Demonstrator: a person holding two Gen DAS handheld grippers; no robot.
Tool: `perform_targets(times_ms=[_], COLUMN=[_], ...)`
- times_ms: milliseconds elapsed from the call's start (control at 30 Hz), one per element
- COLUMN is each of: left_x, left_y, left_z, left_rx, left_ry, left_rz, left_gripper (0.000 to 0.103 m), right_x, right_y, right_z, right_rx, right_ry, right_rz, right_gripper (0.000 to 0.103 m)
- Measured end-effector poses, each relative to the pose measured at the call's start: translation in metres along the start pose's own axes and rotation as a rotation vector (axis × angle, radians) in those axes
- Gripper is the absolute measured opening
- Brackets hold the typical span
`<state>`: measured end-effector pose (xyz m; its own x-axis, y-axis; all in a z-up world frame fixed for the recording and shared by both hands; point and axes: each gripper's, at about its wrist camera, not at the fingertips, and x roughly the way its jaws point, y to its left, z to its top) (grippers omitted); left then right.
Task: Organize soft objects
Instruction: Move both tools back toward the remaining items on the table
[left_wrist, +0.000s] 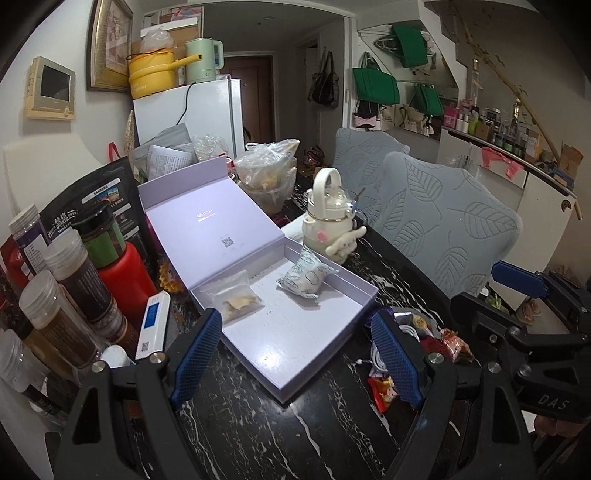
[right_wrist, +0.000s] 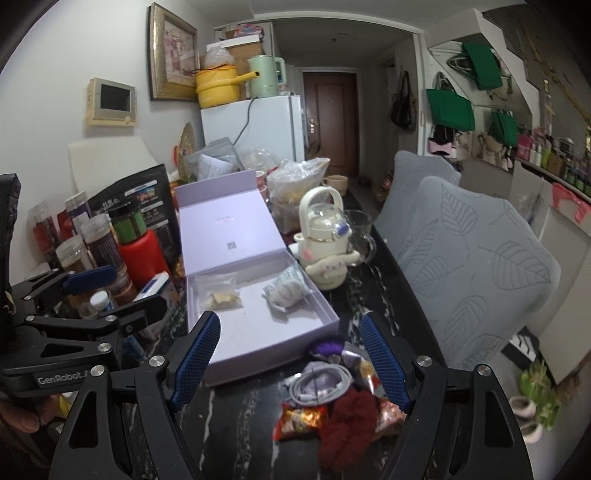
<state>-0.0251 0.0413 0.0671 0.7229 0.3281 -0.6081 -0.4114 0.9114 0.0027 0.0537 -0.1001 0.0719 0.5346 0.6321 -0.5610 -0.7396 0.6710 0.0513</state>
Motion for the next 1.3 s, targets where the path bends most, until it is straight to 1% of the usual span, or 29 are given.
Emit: perform_targets(times_ms=[133,233,300,400,500,733,867,1067,1300], left_x=[-0.003,-0.005,-0.004,0.001,0.007,0.028,0.034,0.046,0.068], left_y=[-0.005,-0.009,-0.011,-0.015,-0.021,-0.041,-0.052,-0.07,-0.081], left_z=[-0.011,-0.018,-0.021,-0.026,-0.033,-0.047,-0.057,-0.067,-0.074], left_rx=[0.007,0.024,0.039,0.058,0.068,0.08,0.076,0.108,0.117], left_ry=[-0.012,-0.04,-0.04,-0.035,-0.022,0.038,0.043,0.08,0.135], left_rz=[-0.038,-0.032,-0.038,-0.074,-0.103,-0.208,-0.252,-0.292,-0.306], left_gripper=[0.084,0.084,0.083,0.083,0.083,0.083,0.083,0.084,0.084], right_x=[-0.004,-0.009,-0.011,-0.016,-0.02,-0.03,-0.038,-0.043,-0.035], right_y=[-0.006,-0.012,-0.015,-0.021,-0.028,-0.048,-0.059,-0.071,-0.081], right_z=[-0.016,-0.03,-0.038,-0.049,-0.059,-0.083,-0.093,-0.108,-0.119], right_rx=[0.015,0.033,0.044,0.063,0.091,0.138,0.154,0.171,0.199], right_ry=[0.017,0.033,0.043,0.054,0.061,0.076,0.071,0.085,0.097], right_rz=[-0.019,-0.021,-0.041,-0.067,-0.086,-0.137,-0.165,-0.205,-0.196], right_gripper=[0.079,0.079,0.08,0.08,0.08,0.08,0.08,0.08,0.08])
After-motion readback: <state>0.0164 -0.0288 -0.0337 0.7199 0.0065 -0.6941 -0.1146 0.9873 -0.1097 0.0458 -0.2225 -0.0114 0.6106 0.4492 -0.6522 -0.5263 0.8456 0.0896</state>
